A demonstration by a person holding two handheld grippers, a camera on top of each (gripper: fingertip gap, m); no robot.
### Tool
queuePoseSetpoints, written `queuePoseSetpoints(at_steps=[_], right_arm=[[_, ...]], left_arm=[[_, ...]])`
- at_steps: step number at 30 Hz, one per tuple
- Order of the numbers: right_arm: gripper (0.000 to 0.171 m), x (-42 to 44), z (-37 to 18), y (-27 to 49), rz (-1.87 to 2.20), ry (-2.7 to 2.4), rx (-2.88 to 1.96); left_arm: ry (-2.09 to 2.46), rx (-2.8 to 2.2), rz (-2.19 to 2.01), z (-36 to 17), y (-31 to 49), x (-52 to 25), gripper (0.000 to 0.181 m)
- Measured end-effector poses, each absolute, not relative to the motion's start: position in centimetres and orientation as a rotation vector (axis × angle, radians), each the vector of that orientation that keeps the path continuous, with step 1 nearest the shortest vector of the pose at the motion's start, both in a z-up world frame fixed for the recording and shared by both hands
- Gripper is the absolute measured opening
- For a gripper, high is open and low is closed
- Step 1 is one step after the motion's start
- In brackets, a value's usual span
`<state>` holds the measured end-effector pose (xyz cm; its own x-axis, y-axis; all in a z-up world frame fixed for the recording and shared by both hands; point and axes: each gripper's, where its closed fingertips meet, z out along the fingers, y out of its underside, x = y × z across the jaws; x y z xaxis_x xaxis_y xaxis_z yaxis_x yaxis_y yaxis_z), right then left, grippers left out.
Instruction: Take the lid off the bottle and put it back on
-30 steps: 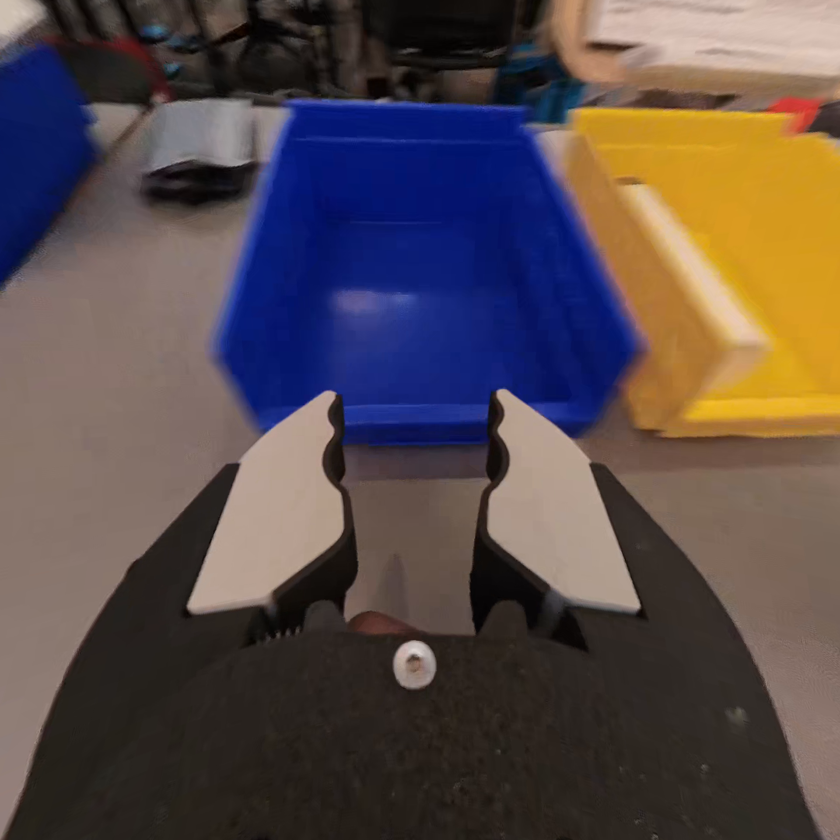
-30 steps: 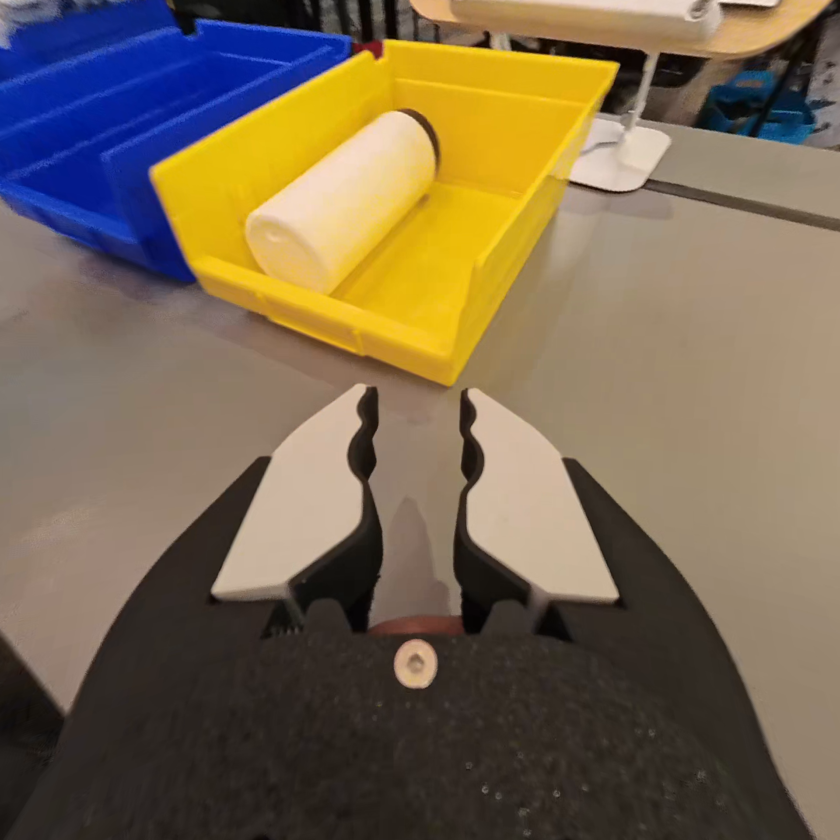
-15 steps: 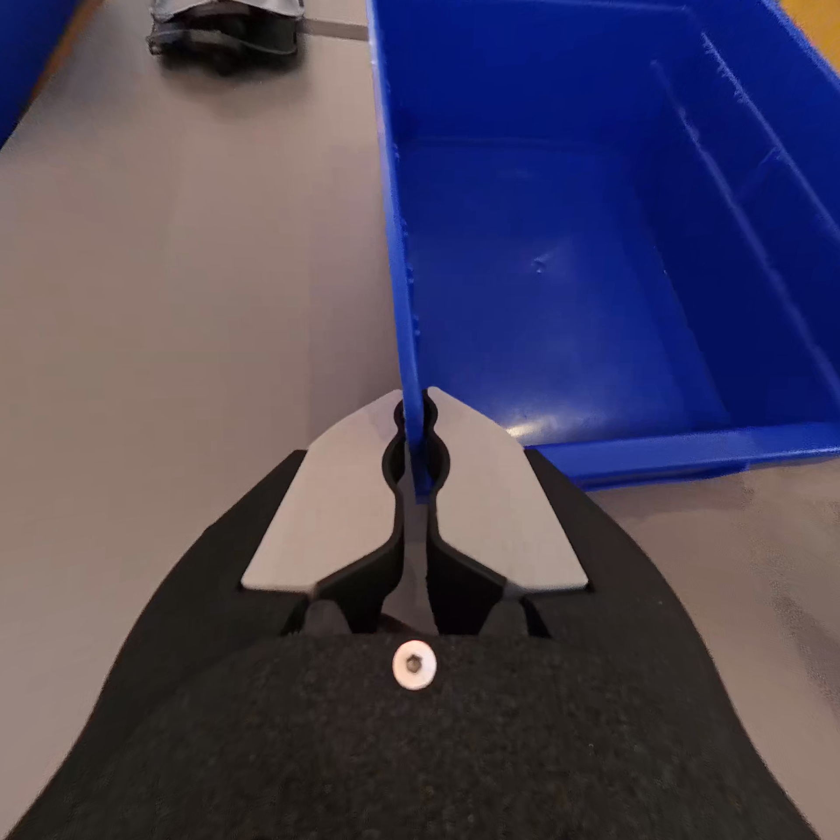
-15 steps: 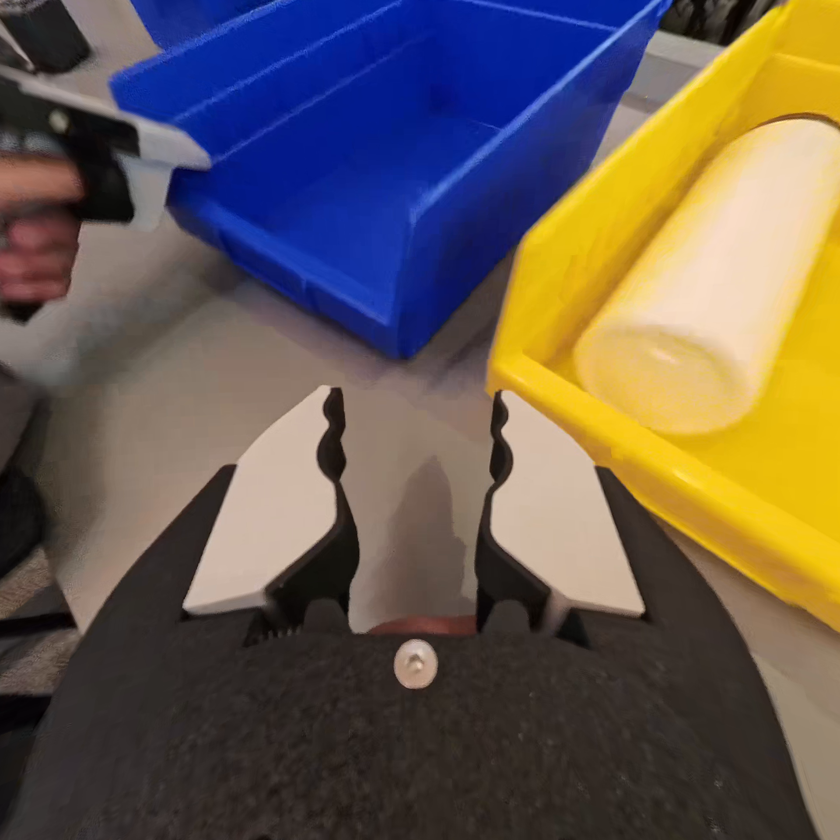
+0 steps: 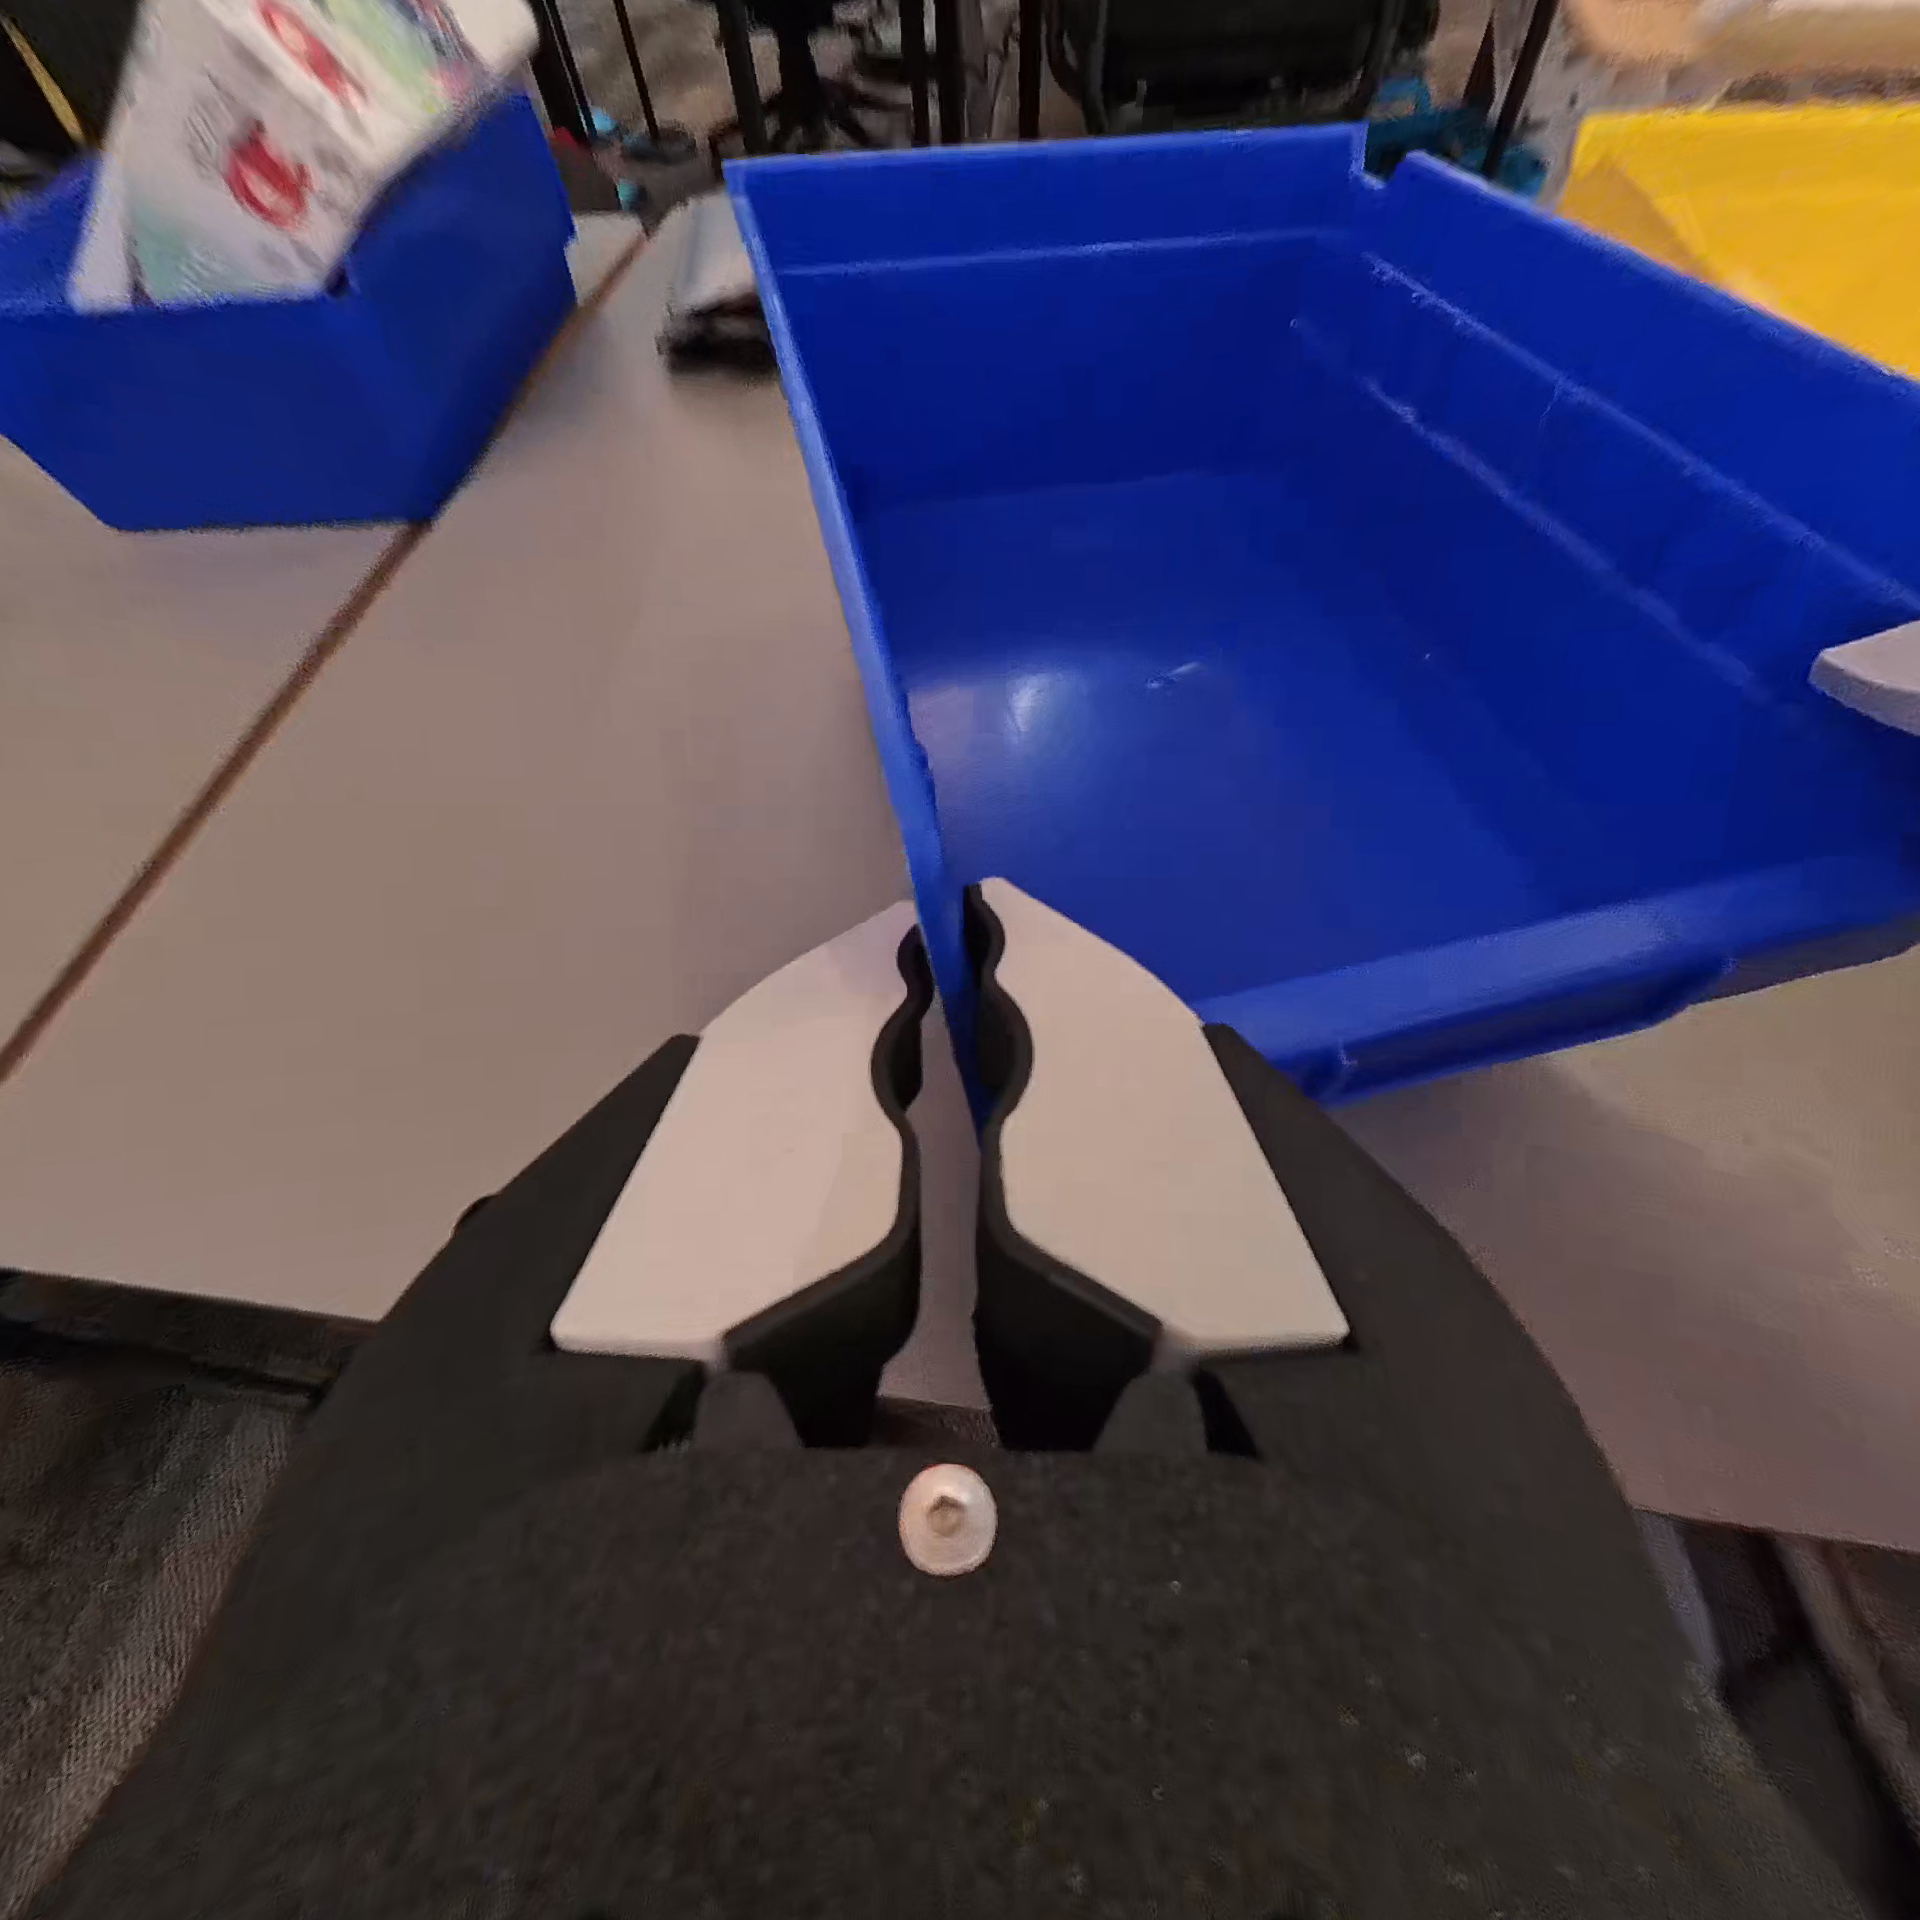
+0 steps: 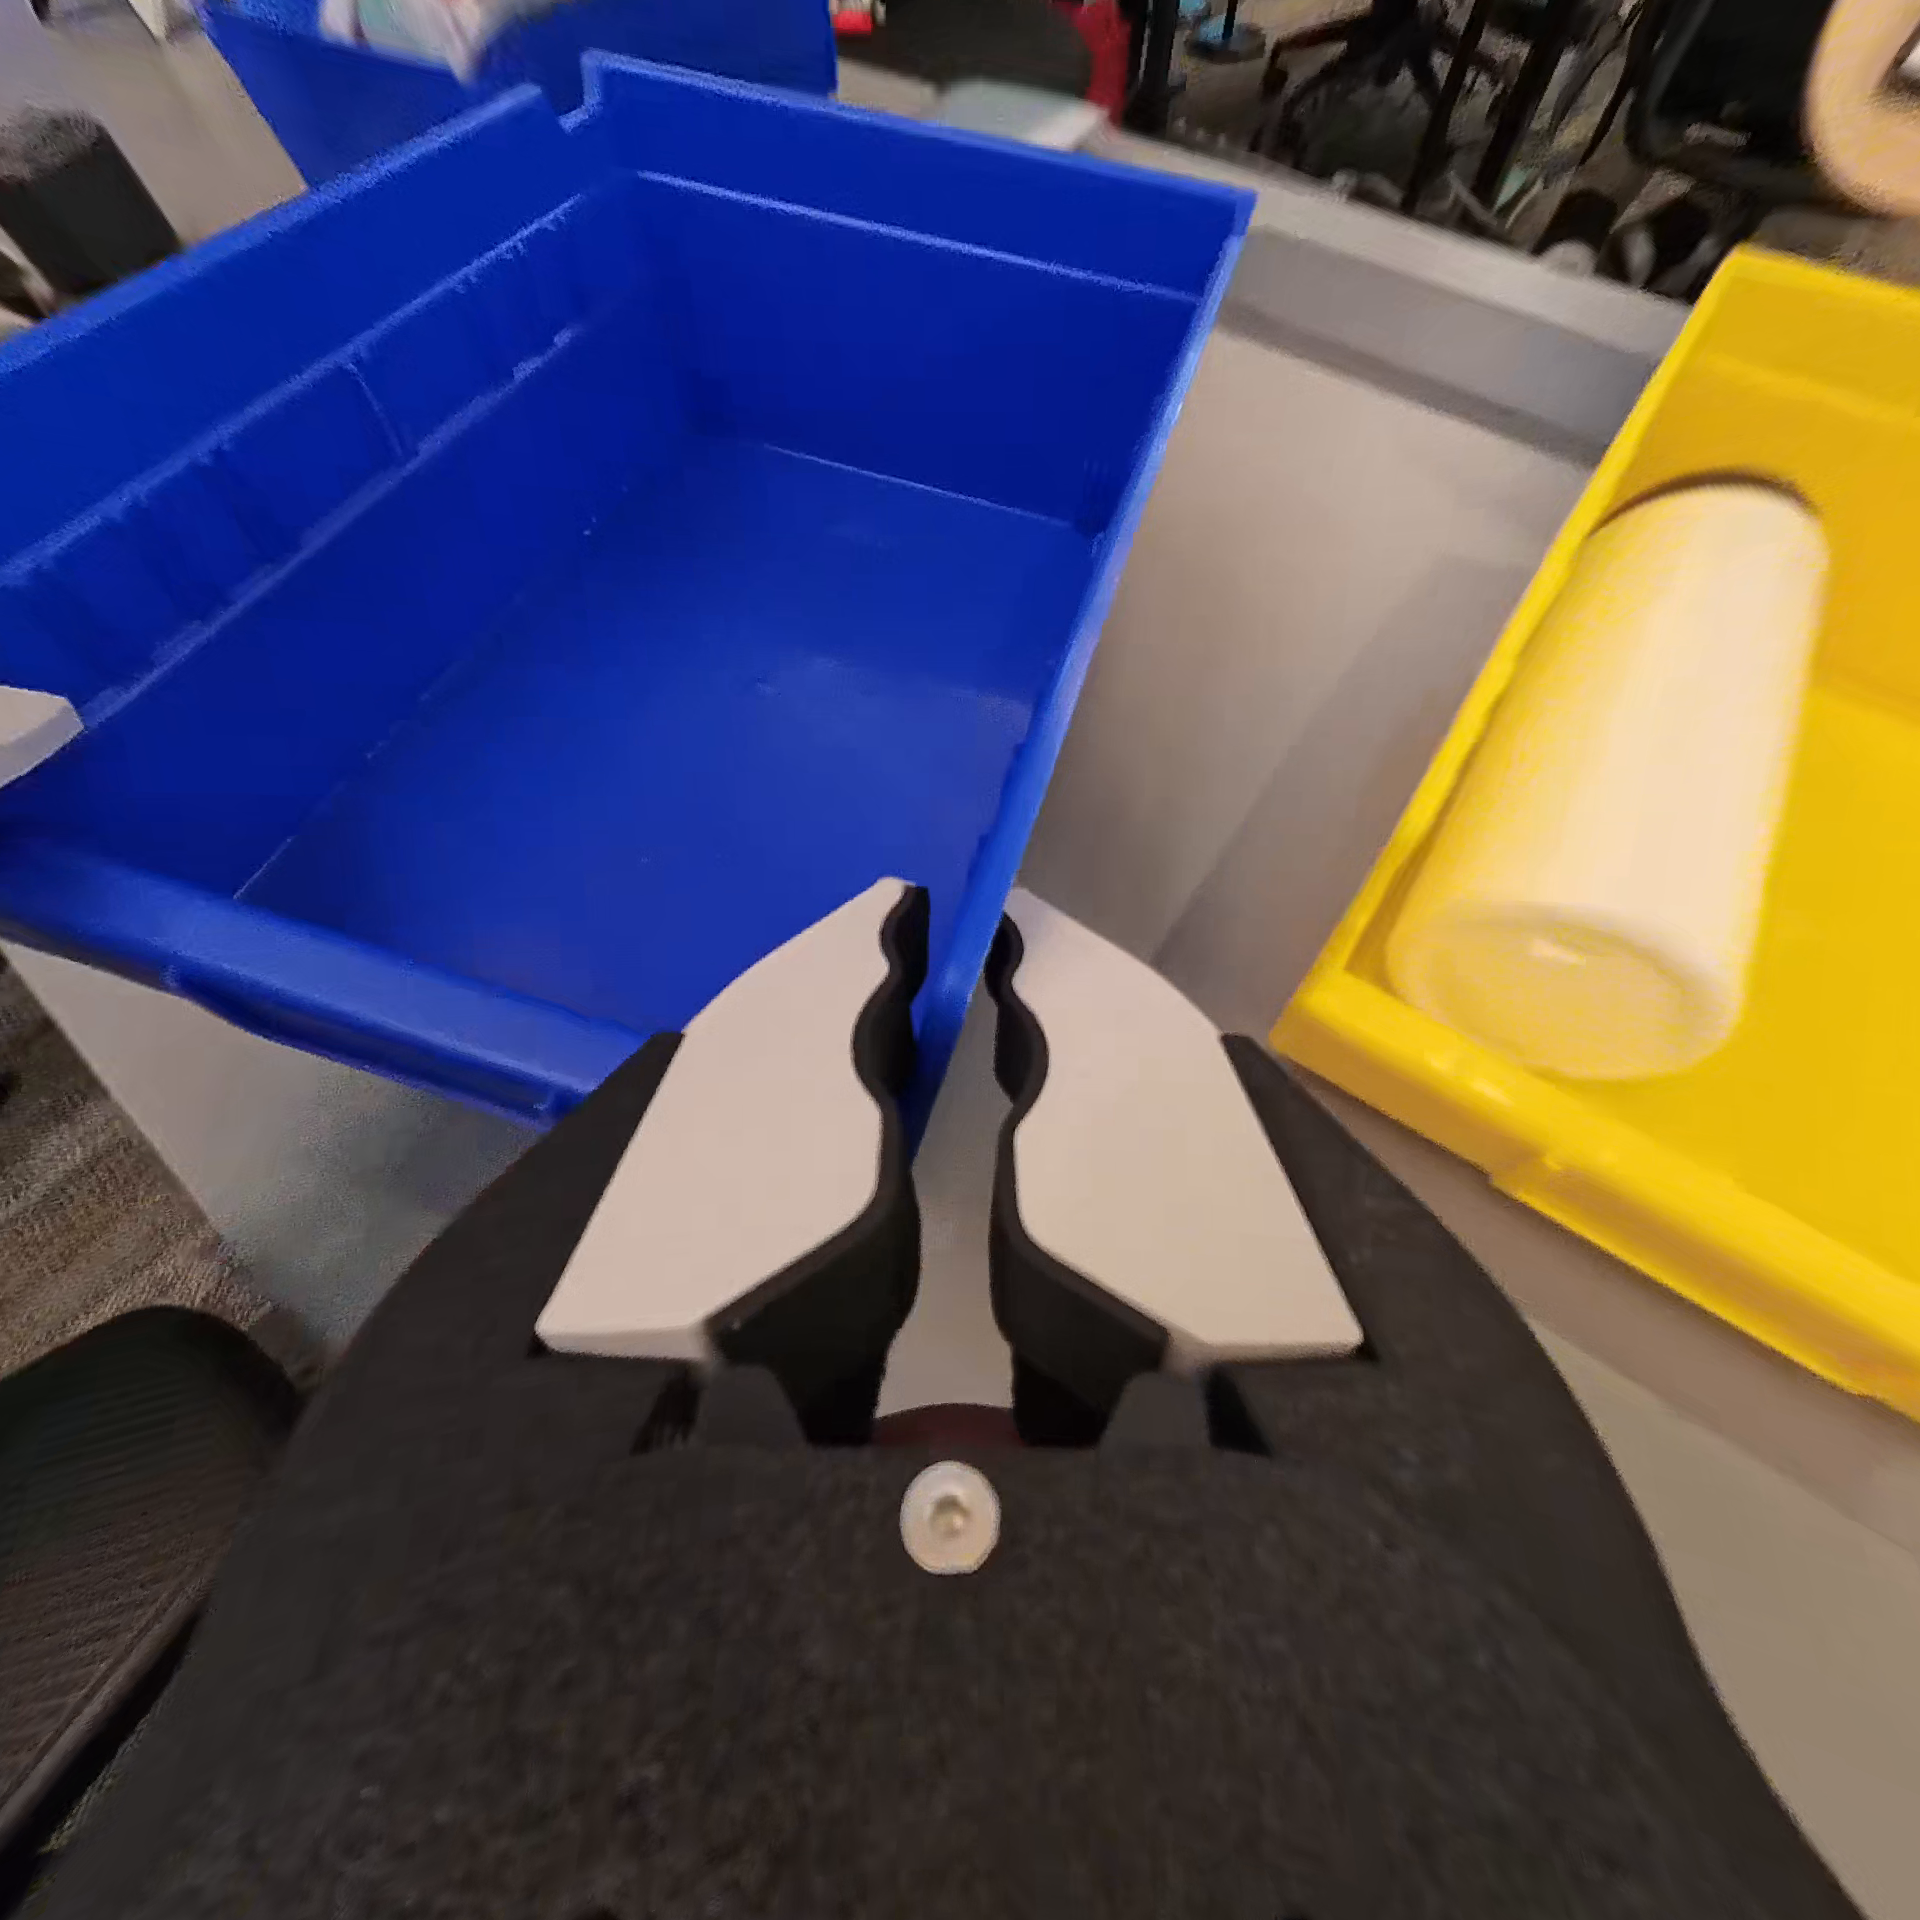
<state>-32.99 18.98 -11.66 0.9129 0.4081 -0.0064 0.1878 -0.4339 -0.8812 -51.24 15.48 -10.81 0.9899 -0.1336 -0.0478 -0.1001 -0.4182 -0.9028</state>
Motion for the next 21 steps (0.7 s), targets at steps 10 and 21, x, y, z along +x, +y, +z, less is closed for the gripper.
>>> queuePoseSetpoints(at_steps=[10,21], right_arm=[[0.012,-18.1,2.1,15.7,0.060,-0.205,-1.706],[0.004,15.1,-3.3,14.6,-0.182,0.339,-1.910]], left_arm=[[0.487,-1.654,-0.061,3.2,18.1,-35.2,0.003],[0.731,-1.683,-0.261,-4.4,20.0,-2.1,0.005]])
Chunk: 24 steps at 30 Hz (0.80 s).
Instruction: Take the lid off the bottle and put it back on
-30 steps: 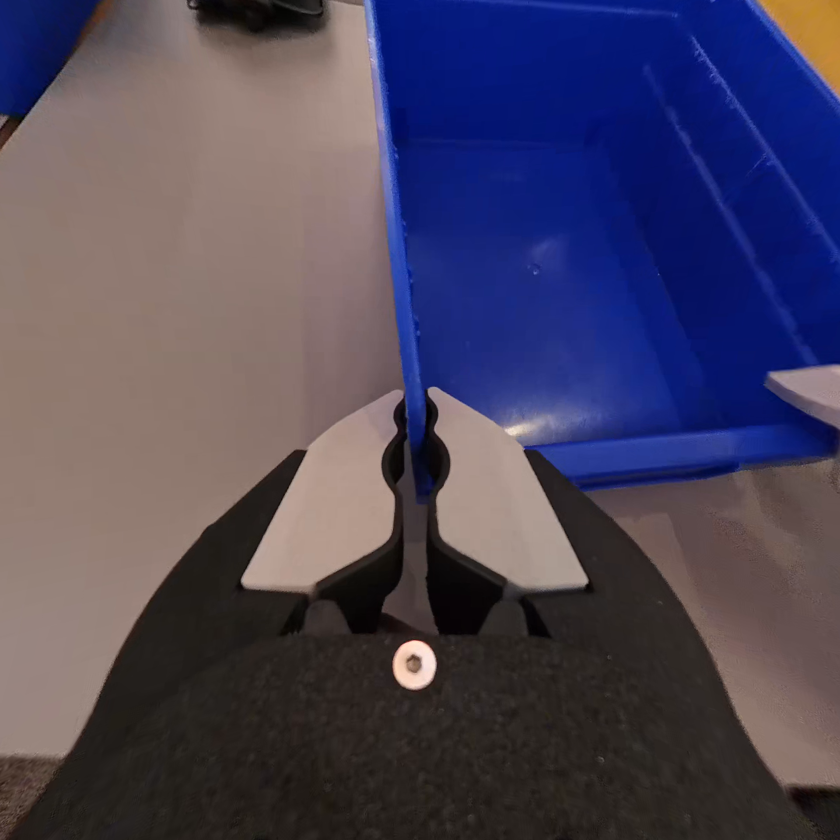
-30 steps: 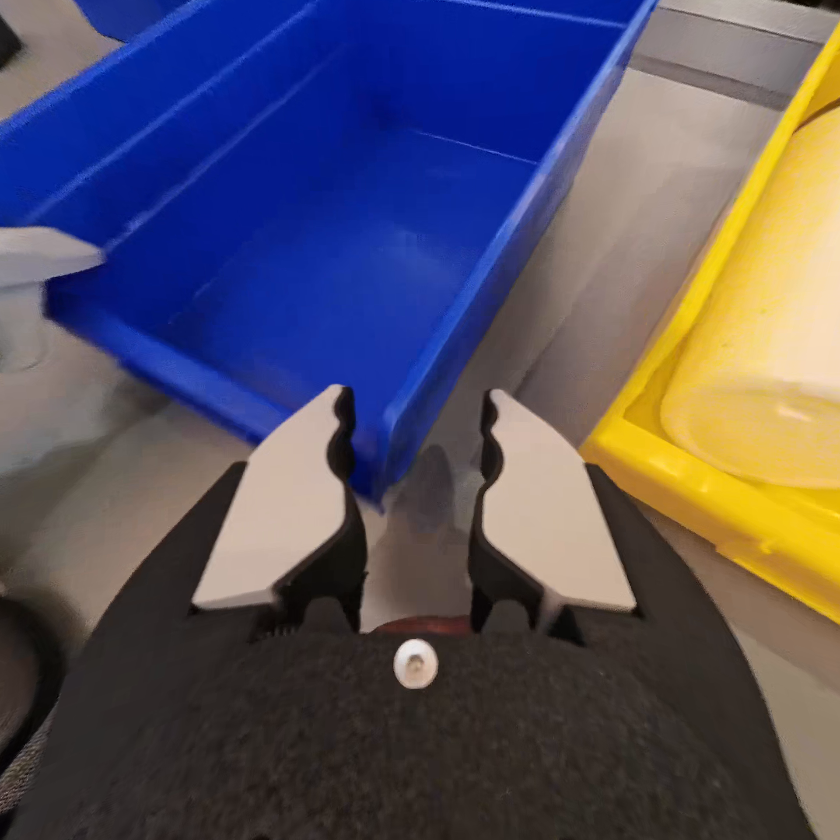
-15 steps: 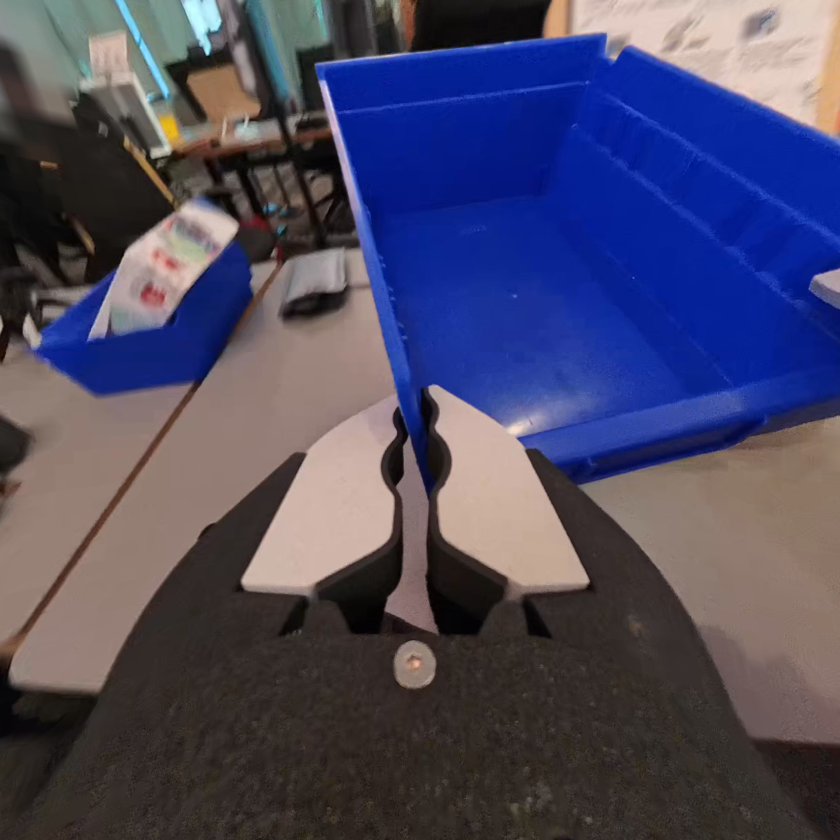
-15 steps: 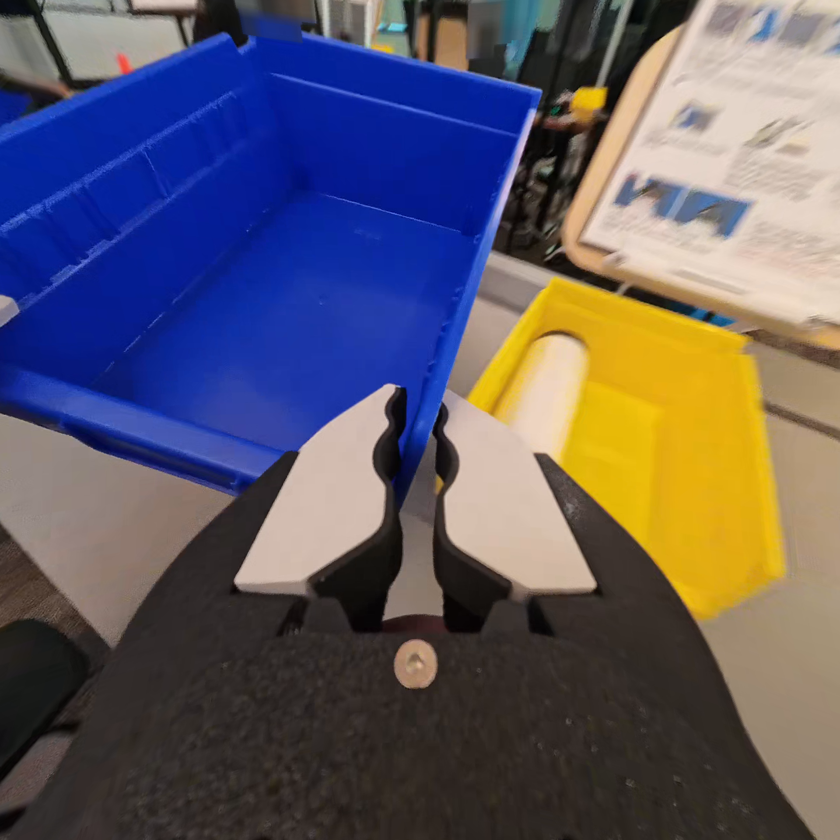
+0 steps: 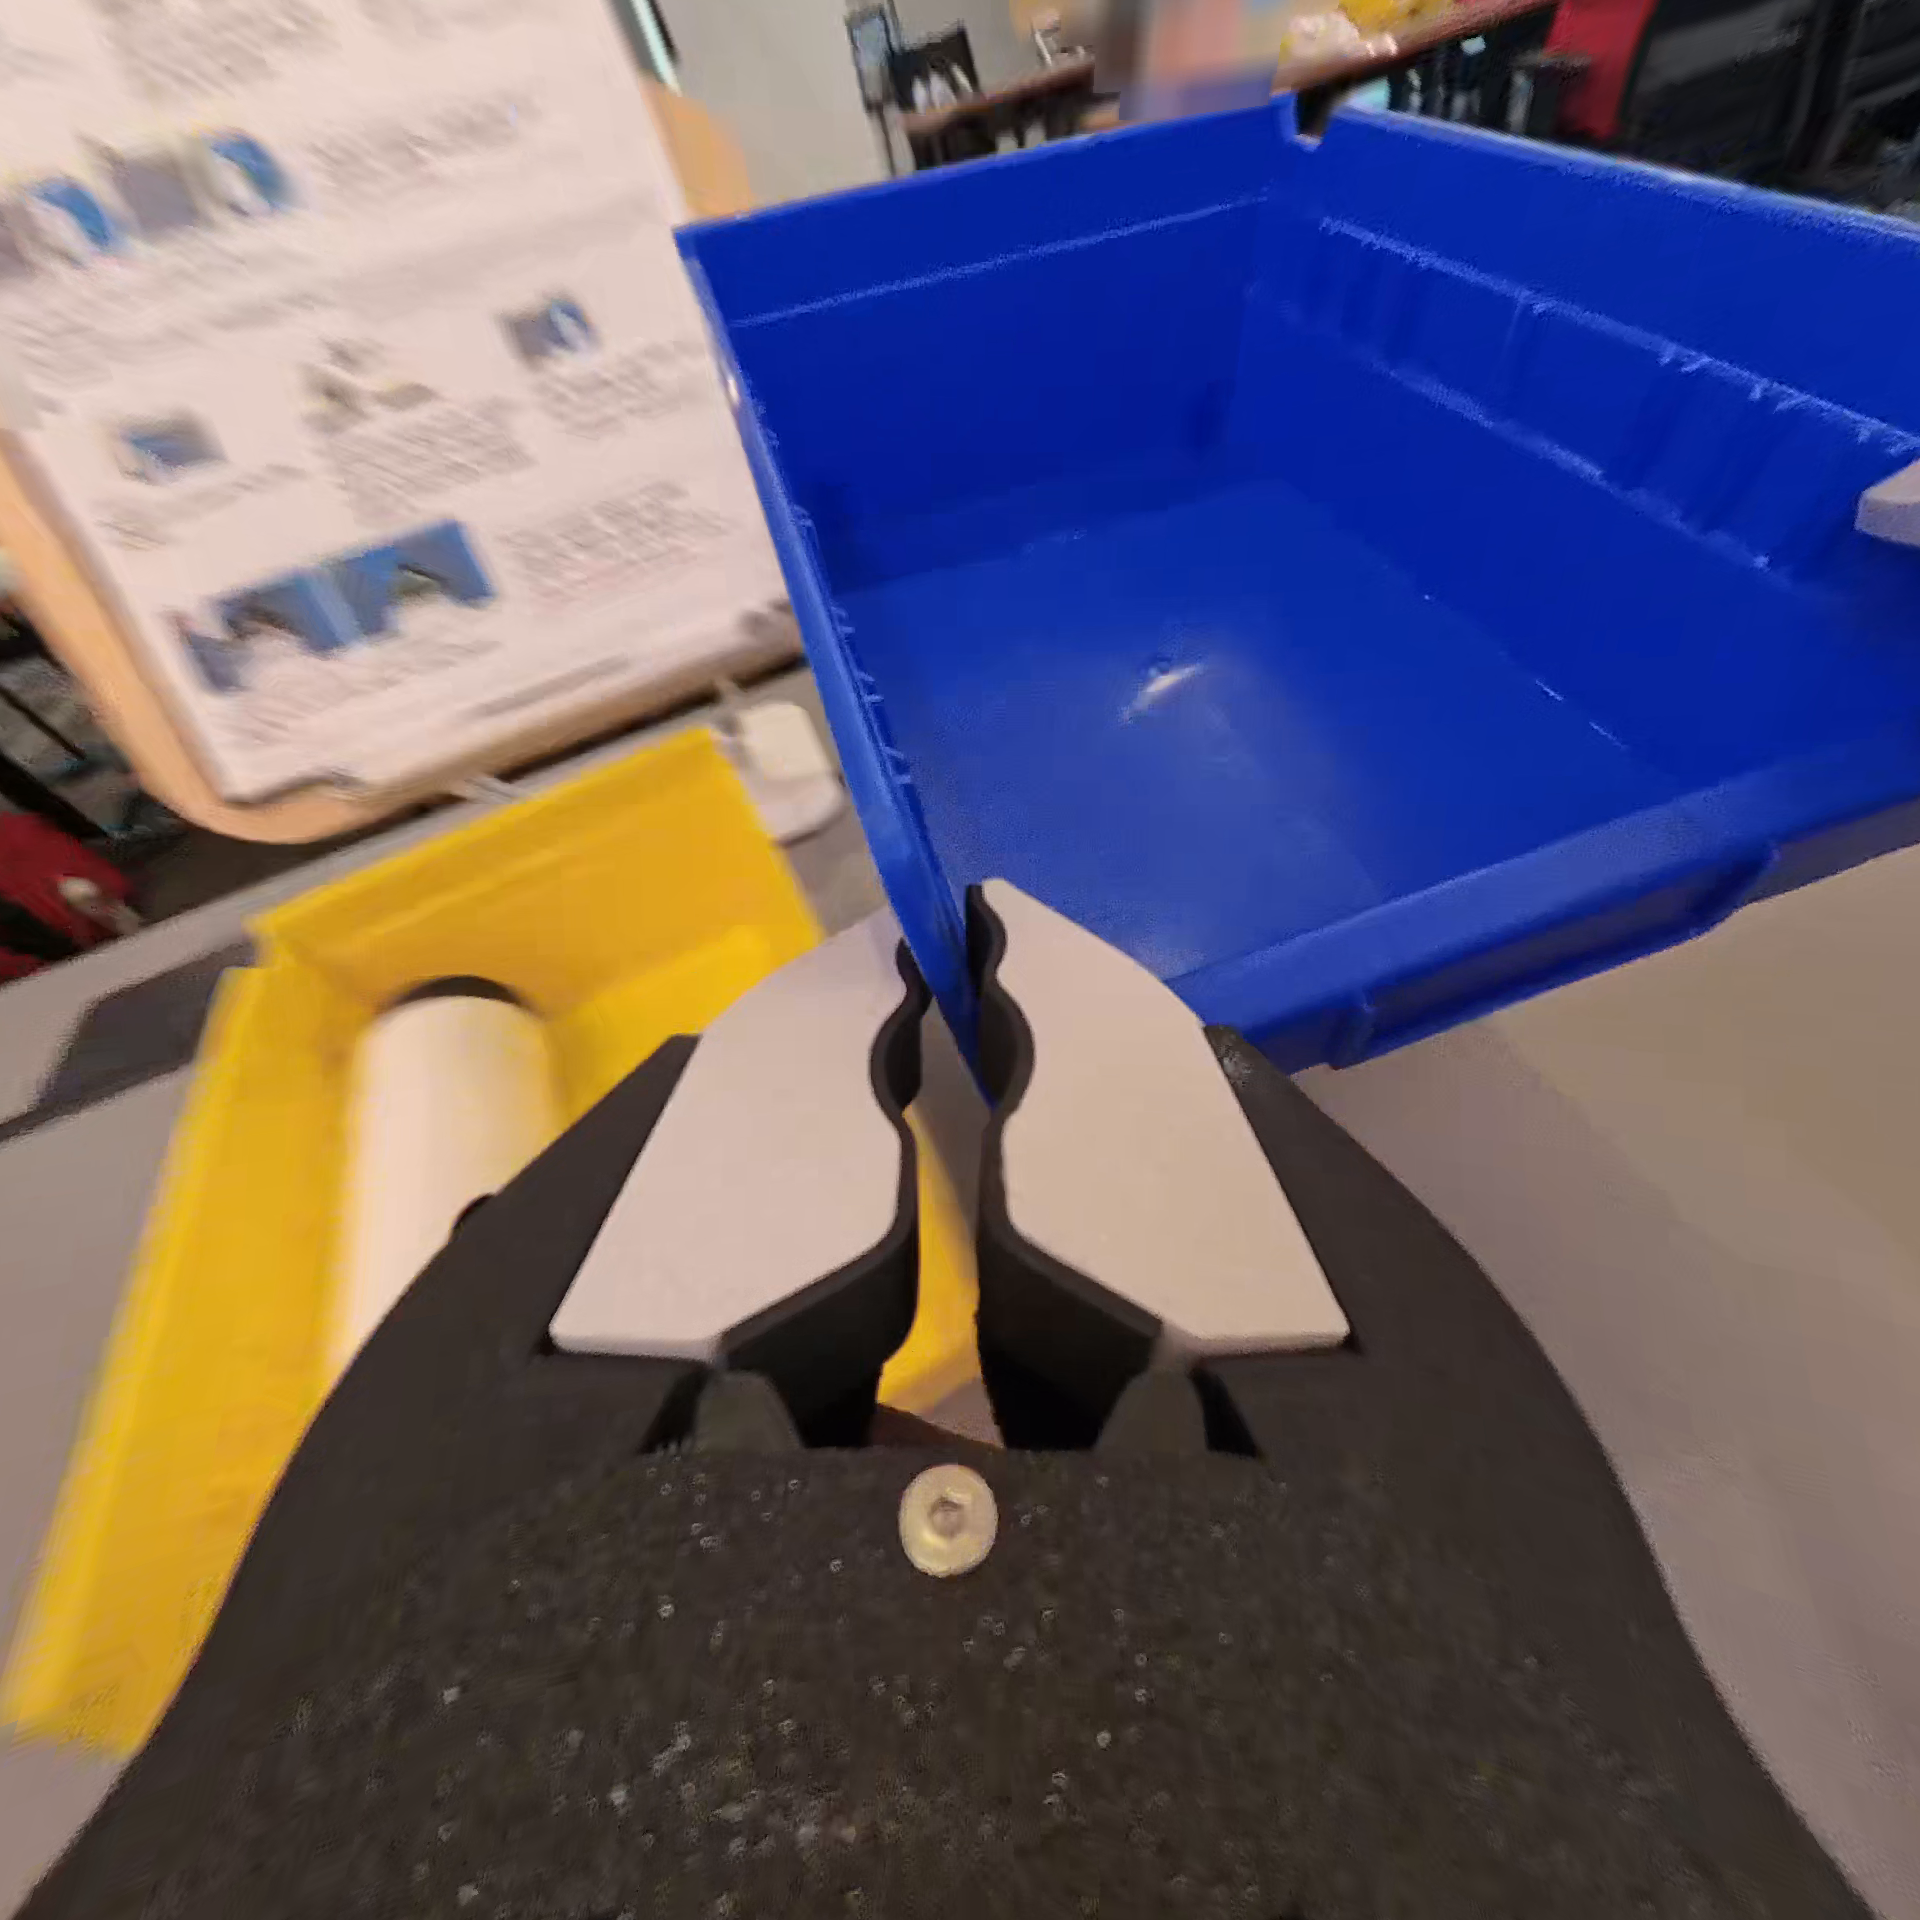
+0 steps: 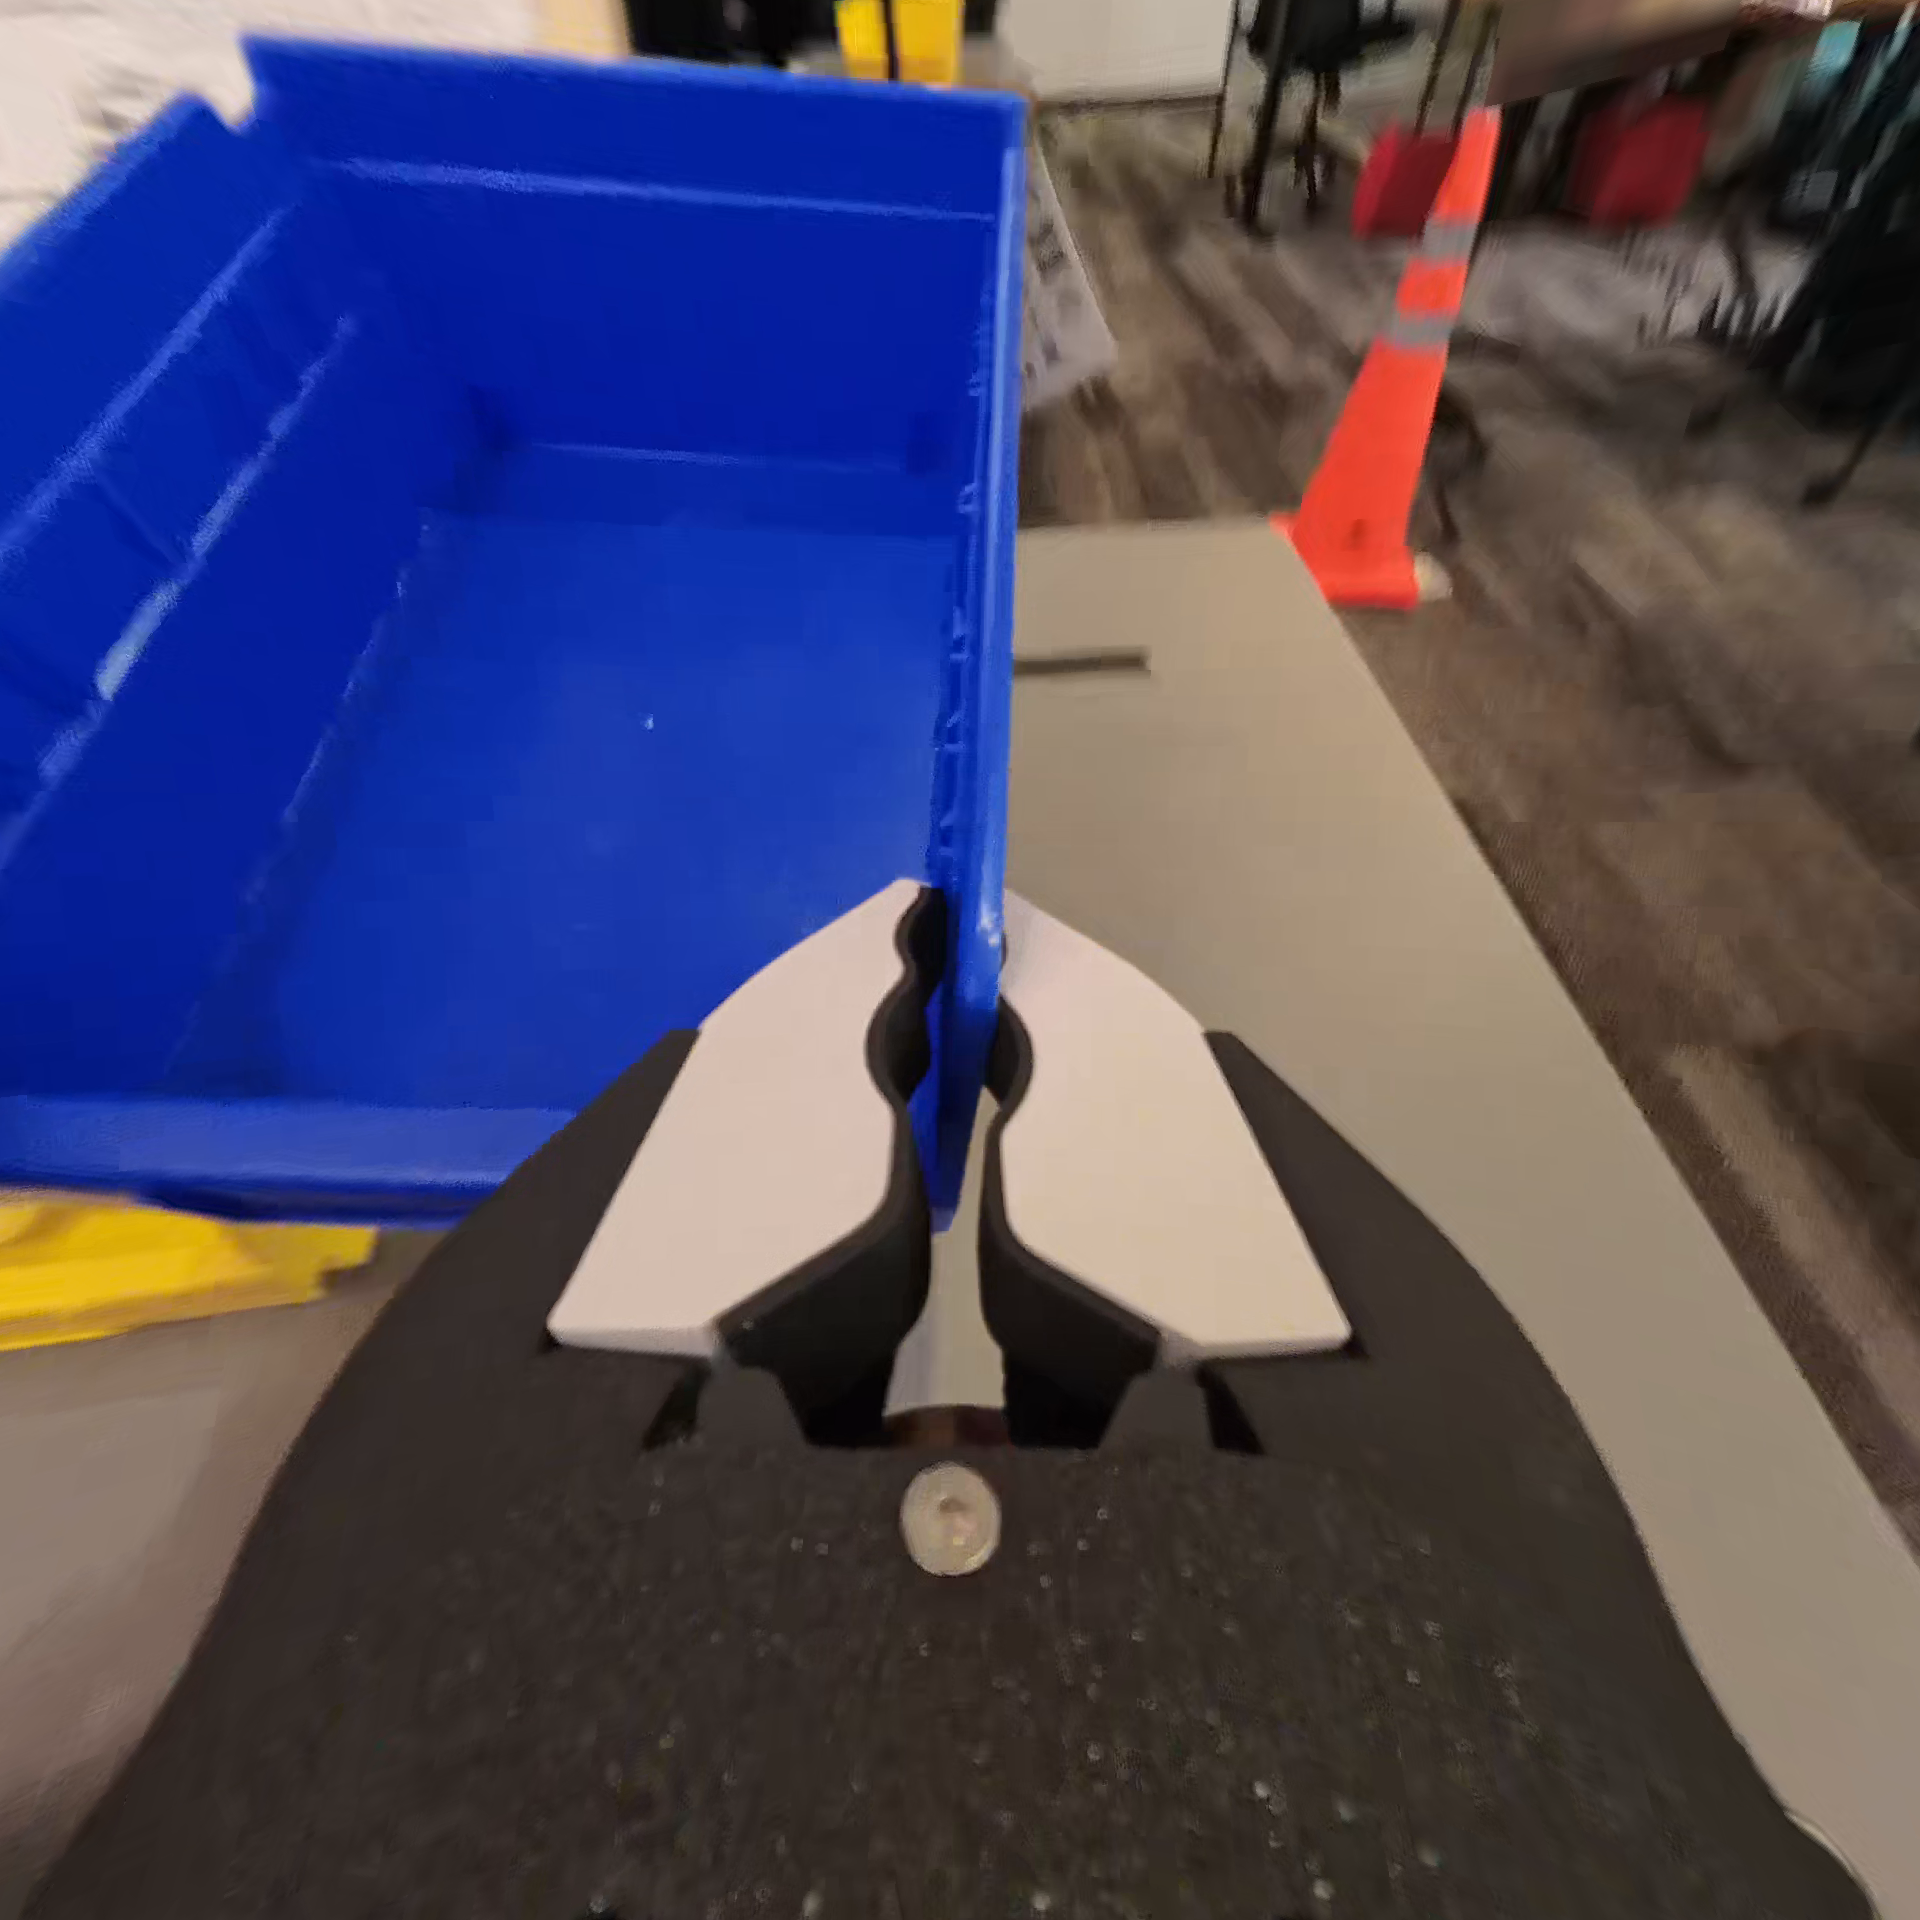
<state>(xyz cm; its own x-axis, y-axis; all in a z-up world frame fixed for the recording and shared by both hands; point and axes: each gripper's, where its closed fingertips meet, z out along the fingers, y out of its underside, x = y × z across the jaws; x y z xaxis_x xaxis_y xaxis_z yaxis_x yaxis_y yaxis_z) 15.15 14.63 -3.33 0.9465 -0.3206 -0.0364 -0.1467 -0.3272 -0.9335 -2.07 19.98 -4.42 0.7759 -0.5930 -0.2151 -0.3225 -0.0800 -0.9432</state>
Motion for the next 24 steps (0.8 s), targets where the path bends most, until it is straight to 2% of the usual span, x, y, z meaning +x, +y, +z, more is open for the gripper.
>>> queuePoseSetpoints(at_steps=[6,10,14,17,19,24], right_arm=[[0.003,24.5,-12.3,12.1,-0.047,0.456,-2.106],[0.003,27.7,-13.2,10.8,0.022,0.562,-2.059],[0.005,29.1,-15.8,9.9,0.031,0.600,-2.111],[0.006,29.7,-16.5,10.0,0.033,0.617,-2.108],[0.007,29.7,-15.7,9.7,-0.014,0.570,-2.140],[0.036,29.1,-7.2,9.0,-0.434,0.358,-1.987]], left_arm=[[0.842,-1.791,-0.323,-12.1,16.7,6.5,0.008],[0.929,-1.756,-0.293,-13.7,15.5,9.7,0.009],[0.979,-1.824,-0.473,-16.4,13.7,10.9,0.016],[1.031,-1.788,-0.707,-15.4,11.6,10.6,0.029],[1.007,-1.782,-0.844,-12.8,11.2,8.0,0.049],[0.657,-1.744,-0.820,-5.4,17.8,-5.5,0.051]])
